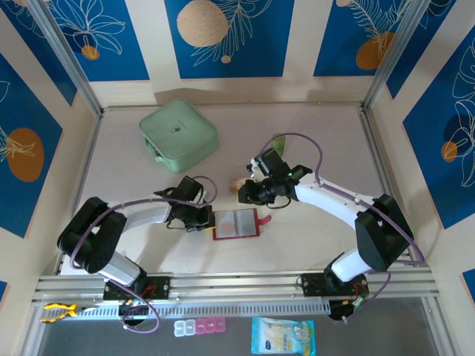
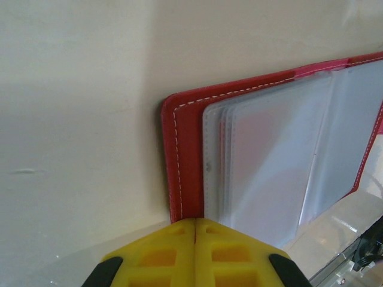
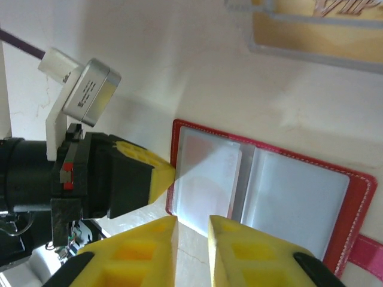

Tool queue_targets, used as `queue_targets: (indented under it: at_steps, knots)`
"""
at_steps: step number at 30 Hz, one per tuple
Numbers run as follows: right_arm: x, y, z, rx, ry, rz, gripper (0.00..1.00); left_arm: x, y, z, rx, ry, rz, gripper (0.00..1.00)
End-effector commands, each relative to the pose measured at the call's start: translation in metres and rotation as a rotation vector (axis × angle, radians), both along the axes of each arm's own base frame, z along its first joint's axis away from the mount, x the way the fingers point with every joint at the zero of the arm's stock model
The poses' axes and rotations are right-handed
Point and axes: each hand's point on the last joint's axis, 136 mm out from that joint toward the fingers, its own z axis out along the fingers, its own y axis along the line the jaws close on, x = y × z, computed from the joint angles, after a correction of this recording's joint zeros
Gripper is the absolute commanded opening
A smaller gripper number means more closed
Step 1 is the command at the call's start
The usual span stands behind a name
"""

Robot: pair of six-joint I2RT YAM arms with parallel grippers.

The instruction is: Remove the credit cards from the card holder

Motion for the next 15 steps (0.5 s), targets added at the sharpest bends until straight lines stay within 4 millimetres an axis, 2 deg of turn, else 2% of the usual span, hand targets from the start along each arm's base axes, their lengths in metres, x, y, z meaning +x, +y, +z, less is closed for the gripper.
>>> queue_targets:
  at_steps: [1, 5, 15]
  knots:
    - [-0.01, 0.005, 0.002, 0.046, 0.051, -0.011, 0.26, -0.004, 0.0, -0.005, 0.01, 0.009, -0.02, 0.0]
    - [-0.017, 0.012, -0.007, 0.071, 0.107, -0.022, 0.33, -0.005, 0.001, -0.008, 0.017, 0.012, -0.017, 0.0]
    - [-0.034, 0.027, -0.03, 0.091, 0.21, -0.01, 0.4, -0.007, 0.004, -0.011, 0.032, 0.018, -0.021, 0.0]
